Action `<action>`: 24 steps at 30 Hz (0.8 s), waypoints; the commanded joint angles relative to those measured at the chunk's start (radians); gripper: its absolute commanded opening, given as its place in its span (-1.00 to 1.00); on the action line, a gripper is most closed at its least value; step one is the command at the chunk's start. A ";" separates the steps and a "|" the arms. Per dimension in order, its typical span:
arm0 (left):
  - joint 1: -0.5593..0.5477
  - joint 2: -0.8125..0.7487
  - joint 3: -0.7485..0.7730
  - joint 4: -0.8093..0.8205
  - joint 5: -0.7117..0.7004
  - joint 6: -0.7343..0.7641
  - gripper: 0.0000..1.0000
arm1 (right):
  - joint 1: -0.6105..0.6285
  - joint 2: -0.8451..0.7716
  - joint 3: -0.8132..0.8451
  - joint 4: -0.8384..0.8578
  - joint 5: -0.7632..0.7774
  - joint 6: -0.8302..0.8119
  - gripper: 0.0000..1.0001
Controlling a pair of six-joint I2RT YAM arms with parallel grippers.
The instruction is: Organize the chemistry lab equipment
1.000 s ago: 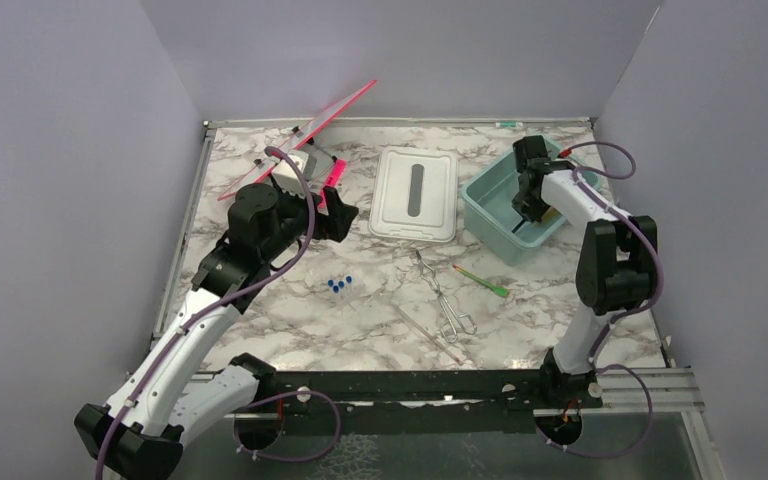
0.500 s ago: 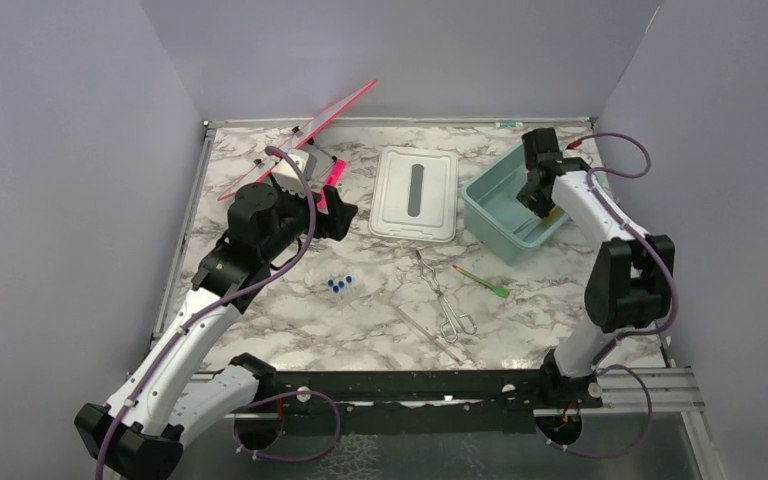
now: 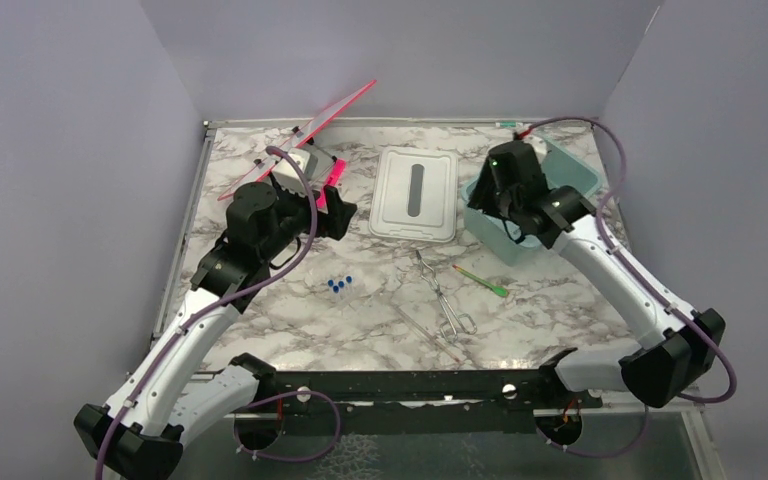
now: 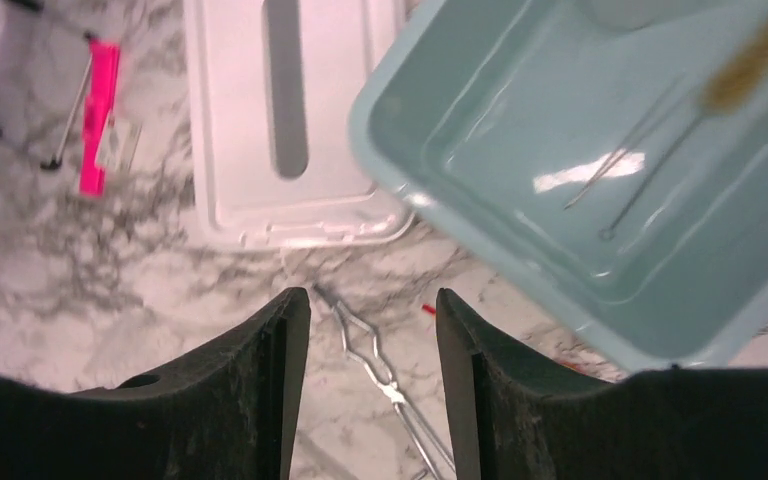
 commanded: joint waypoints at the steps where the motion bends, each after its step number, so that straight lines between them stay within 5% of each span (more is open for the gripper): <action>1: -0.004 -0.010 0.053 0.017 -0.013 0.032 0.67 | 0.160 0.050 -0.038 -0.017 -0.013 -0.050 0.08; 7: -0.004 -0.025 0.042 0.016 0.009 0.012 0.65 | 0.290 0.186 -0.119 0.105 -0.141 -0.094 0.09; 24: -0.004 -0.047 0.059 -0.012 -0.002 0.038 0.65 | 0.302 0.523 -0.165 0.456 -0.173 -0.315 -0.10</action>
